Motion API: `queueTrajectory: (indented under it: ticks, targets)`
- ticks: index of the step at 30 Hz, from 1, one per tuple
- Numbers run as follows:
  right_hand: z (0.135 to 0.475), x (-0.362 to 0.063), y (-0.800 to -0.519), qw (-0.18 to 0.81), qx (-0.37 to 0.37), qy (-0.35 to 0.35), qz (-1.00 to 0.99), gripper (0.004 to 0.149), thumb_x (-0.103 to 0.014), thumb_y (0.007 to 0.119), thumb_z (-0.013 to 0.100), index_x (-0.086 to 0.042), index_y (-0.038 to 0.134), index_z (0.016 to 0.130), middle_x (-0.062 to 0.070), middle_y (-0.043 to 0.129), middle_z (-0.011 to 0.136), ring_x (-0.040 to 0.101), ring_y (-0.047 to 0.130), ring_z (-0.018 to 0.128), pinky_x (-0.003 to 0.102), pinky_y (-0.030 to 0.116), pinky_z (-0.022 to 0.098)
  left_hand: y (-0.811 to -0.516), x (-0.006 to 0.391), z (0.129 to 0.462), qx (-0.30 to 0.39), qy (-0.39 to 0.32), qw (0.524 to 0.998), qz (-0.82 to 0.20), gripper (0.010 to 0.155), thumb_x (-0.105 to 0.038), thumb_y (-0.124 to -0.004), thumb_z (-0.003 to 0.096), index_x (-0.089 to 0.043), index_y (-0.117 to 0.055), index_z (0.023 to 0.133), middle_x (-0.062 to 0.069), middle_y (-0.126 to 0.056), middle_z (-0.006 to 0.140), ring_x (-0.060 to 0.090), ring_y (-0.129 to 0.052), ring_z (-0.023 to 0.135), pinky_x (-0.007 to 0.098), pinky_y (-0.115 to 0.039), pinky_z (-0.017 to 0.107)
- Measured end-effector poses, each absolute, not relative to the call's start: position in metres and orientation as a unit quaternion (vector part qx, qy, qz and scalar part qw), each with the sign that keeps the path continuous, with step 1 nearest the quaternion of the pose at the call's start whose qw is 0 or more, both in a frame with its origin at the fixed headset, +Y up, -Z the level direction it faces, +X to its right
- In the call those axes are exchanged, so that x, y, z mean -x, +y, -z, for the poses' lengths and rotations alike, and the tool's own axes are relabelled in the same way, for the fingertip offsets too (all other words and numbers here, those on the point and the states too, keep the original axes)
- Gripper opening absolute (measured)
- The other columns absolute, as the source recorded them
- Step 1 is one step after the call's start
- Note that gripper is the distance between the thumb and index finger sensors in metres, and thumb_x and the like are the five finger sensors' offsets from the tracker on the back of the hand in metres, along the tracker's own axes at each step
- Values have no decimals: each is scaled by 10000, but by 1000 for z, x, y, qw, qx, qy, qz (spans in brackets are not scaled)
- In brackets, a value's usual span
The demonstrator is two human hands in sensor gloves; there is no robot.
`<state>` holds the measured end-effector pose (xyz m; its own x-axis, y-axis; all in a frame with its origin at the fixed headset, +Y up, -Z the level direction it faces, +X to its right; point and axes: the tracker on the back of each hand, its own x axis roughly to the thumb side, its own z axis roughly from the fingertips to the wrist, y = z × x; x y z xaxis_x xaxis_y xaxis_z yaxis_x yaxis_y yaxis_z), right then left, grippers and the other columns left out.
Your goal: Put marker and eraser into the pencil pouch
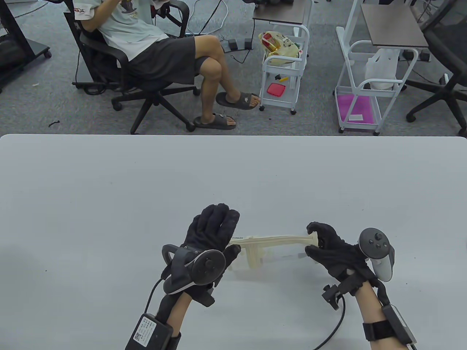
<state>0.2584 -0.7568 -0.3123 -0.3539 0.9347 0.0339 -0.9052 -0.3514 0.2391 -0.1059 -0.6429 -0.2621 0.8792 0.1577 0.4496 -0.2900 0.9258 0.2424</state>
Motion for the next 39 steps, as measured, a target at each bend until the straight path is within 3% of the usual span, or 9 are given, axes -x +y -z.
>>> queueTrajectory:
  ticks: [8,15,22,29,36,39]
  targets:
    - [314,-253,-761,459,-60,139,-875,747,-362,843,470,-107,493,1078,289,482,1123,628,603,987,681,539,666,-657,110,261,-150,-214,958,-117,792,-541,-697,424,-301,-420,1126,92,-478,1219,371,-564,1116,578,-575,783]
    - [312,-256,-750,460,-60,110,-879,774,-368,849,465,-98,487,1094,283,483,1125,620,579,999,685,526,667,-666,113,263,-147,-210,960,-112,797,-547,-696,422,-293,-420,1126,93,-487,1215,371,-570,1112,577,-578,780]
    - [302,-265,-723,428,-70,32,-901,775,-372,851,462,-103,499,1099,261,490,1130,601,551,1018,683,509,673,-671,111,260,-147,-215,959,-111,801,-551,-694,421,-291,-416,1126,89,-485,1216,370,-569,1113,576,-578,780]
    - [280,-267,-678,353,-107,-97,-924,809,-411,826,463,-131,455,1125,230,429,1157,559,464,1067,677,453,697,-667,112,257,-160,-215,955,-124,814,-558,-690,419,-289,-395,1129,91,-453,1227,374,-539,1125,580,-561,786]
    - [265,-251,-659,304,-163,-138,-928,953,-497,799,454,-168,221,1137,186,179,1177,547,258,1102,684,332,724,-659,118,253,-176,-219,947,-157,851,-583,-684,416,-286,-342,1137,102,-372,1244,395,-468,1146,597,-513,800]
    - [263,-242,-660,282,-175,-138,-933,964,-513,789,454,-173,194,1133,185,156,1173,545,244,1102,681,328,725,-657,119,252,-189,-218,945,-153,861,-597,-681,412,-286,-336,1138,101,-372,1244,393,-471,1145,595,-515,801]
